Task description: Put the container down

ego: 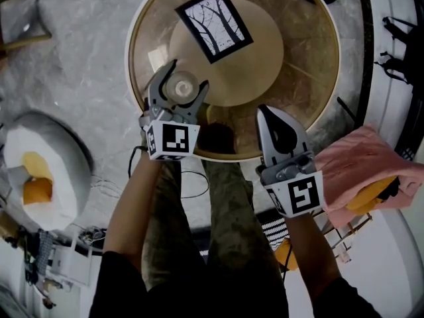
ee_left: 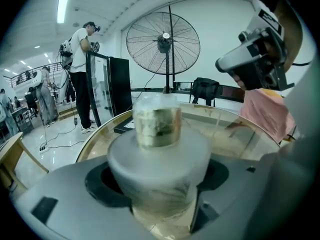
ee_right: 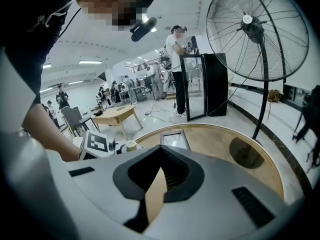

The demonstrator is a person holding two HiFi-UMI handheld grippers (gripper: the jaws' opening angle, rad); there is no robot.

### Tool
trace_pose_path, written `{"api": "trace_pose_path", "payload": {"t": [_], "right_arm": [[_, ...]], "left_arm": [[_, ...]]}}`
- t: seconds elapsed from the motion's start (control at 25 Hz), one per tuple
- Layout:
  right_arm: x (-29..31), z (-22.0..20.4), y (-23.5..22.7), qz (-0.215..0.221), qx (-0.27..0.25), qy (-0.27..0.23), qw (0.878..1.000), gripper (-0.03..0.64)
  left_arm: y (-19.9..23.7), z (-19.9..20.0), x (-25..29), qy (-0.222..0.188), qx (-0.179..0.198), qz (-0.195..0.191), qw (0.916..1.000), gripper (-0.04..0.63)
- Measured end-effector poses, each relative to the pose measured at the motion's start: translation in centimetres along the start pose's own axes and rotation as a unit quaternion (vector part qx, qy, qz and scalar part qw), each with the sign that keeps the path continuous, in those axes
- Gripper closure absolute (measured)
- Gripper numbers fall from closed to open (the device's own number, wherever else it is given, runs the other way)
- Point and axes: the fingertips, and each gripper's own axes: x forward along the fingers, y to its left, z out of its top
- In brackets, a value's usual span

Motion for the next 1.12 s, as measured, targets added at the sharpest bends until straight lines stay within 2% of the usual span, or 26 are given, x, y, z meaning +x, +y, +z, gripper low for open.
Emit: {"api": "trace_pose_path", "payload": {"t": [0.6, 0.8, 0.96, 1.12], "right_arm": [[-0.6, -0.9, 1.1, -0.006, -0.005, 0.002, 1.000, 0.596], [-0.9, -1.2, 1.6, 0.000, -0.001, 0.001, 1.000, 0.597], [-1.1, -1.1, 1.7, 0.001, -0.007, 0.000, 1.000, 0.597], [-1.2, -0.8, 2.1, 0.003, -0.011, -0.001, 1.000, 0.595]], "left_arm": [[-0.5, -1.2, -1.0, 0.009, 0.016, -0.009, 0.9998, 0.241], [-0.3, -1.4, -1.6, 0.009, -0.012, -0.013, 0.9998, 0.239], [-0.3, -1.1, -2.1, 0.001, -0.009, -0.013, 0.9999, 0.238], [-0.3, -0.9, -3.0, -0.005, -0.023, -0.016, 0.9996, 0.238]]}}
